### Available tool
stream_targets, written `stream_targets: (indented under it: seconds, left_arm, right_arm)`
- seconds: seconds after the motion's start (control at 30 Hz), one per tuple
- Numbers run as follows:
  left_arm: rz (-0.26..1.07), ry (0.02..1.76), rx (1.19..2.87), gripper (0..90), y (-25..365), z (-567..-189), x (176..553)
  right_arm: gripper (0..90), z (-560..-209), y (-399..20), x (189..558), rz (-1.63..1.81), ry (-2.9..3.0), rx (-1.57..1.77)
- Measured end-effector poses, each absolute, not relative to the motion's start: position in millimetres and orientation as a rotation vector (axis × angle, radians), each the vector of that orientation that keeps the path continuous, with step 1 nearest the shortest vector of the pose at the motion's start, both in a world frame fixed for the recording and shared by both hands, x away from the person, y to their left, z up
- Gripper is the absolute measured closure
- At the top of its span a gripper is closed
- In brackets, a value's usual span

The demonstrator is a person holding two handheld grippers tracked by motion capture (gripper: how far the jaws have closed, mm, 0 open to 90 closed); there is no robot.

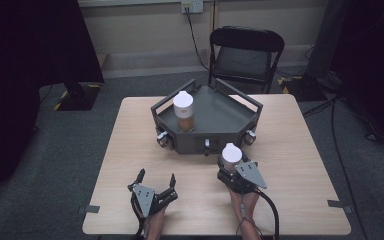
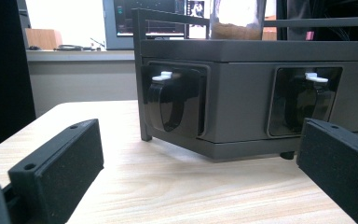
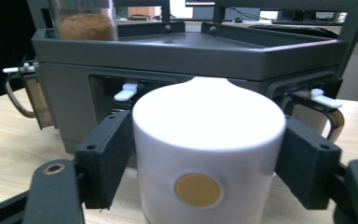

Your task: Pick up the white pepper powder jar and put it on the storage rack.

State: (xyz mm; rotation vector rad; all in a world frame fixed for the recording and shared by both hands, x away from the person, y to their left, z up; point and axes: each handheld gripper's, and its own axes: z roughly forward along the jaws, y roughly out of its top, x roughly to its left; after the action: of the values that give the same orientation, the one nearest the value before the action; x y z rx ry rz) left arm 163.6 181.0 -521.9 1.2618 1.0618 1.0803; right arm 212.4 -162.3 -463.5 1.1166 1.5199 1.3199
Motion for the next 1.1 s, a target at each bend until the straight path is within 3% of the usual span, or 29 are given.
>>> stream_targets:
  seconds: [0.2, 1.1]
  left_arm:
    - [1.081, 1.062, 1.262, 0.1, 181.0, -521.8, 163.6]
    - [1.081, 1.062, 1.263, 0.1, 181.0, -521.7, 163.6]
  right_arm:
    - [29.3, -462.6, -163.7, 215.6, 1.314, 1.534, 1.143]
    - [30.2, -444.9, -179.1, 209.8, 1.351, 1.558, 1.124]
